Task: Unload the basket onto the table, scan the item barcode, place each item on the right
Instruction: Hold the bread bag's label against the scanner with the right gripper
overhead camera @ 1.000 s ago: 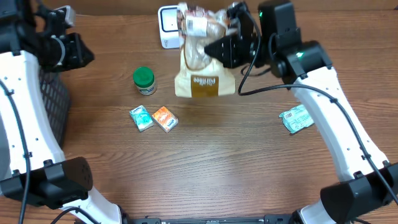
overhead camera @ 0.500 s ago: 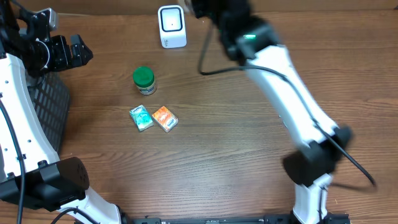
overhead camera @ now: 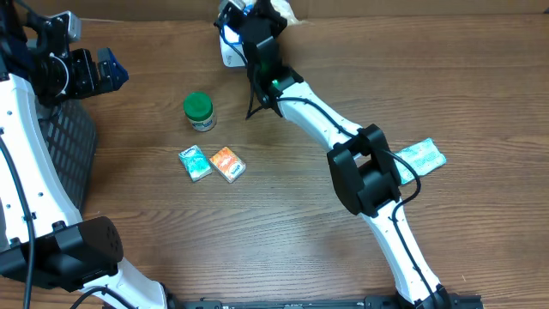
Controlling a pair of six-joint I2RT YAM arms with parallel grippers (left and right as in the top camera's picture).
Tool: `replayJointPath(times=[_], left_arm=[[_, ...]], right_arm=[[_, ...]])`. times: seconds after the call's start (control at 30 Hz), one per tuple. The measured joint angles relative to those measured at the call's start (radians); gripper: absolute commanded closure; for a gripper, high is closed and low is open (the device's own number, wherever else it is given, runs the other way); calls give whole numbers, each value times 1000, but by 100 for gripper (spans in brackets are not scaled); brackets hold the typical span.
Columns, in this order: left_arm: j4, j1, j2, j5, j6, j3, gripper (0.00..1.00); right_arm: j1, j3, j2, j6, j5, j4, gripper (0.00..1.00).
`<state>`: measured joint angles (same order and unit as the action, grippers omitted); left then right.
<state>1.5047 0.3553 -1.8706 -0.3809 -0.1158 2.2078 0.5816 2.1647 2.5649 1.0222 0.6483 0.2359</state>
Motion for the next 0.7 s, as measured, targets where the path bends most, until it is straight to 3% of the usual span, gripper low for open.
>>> replayJointPath(times=[0.7], left_arm=[[0, 0, 0, 0, 0, 0, 0]], right_arm=[[3, 0, 12, 52, 14, -71, 96]])
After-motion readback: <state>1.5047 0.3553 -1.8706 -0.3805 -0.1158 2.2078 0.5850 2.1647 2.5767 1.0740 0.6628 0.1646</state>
